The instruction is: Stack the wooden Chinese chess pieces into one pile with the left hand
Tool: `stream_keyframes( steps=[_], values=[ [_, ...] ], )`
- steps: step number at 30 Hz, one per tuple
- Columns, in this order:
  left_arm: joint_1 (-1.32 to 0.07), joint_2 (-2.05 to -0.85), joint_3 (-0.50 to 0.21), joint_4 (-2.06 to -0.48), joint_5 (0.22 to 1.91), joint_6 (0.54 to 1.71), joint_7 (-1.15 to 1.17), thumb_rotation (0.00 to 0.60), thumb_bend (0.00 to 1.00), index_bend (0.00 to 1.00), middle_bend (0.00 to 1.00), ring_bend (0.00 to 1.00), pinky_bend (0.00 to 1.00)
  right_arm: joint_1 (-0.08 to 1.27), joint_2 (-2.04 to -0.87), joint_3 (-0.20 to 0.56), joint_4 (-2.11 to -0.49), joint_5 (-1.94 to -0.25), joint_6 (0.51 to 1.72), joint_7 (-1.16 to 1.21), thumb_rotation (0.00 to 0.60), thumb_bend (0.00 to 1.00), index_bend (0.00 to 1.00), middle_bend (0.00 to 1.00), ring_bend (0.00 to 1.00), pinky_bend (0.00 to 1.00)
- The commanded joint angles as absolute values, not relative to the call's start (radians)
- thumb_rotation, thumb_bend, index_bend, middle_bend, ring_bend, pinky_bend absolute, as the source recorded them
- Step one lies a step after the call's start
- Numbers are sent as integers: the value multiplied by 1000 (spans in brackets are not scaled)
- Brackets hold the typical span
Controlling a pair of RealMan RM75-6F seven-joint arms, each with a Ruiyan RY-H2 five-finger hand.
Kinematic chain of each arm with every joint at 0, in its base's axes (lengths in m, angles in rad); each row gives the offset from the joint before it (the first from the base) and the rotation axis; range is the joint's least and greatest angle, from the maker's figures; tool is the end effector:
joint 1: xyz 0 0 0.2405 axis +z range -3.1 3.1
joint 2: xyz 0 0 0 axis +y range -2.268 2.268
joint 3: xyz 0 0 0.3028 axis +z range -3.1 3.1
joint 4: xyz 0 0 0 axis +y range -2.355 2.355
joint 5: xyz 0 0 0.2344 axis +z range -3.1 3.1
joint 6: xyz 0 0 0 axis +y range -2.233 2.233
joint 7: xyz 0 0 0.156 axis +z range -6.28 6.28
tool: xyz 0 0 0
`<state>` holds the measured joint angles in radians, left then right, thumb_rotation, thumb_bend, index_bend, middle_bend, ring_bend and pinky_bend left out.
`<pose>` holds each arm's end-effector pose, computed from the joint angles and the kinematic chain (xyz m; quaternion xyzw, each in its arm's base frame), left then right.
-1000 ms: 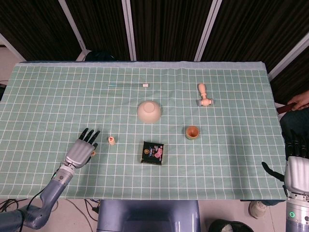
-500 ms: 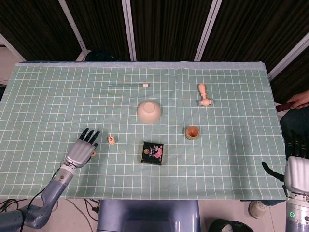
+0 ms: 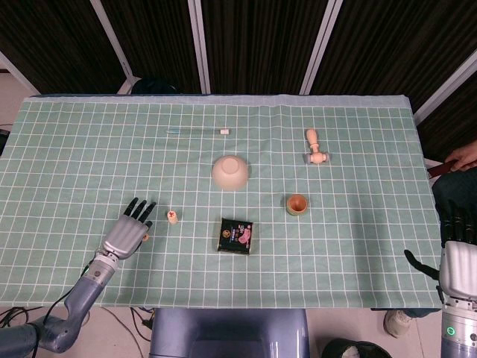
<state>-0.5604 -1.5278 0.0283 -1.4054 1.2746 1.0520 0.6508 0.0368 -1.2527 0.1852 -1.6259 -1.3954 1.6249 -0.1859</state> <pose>-0.2795 0.3182 -0.0469 -0.8232 -0.2243 -0.2128 0.4762 -0.3552 -0.2058 0.1546 0.4969 -0.3446 0.4104 0.6826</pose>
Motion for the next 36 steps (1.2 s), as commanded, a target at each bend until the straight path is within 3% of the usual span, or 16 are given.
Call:
stream_keyframes(
  steps=[1,21,36],
  values=[
    [-559,-1528,27,-1405,1275,1053,651,600,310,484,6,0,0,36,-1252,185,-1626,-1395,1625,-185,600,233,116,13,0,0],
    [-558,-1498,-5,-1446,1280,1072,642,600,332,501,6,0,0,36,-1252,185,-1627,-1396,1624,-182,600,233,116,13,0,0],
    [-670,-1507,-141,-1515,1166,1029,757,600,330,501,6,0,0,36,-1253,185,-1627,-1395,1625,-185,600,233,116,13,0,0]
  ],
)
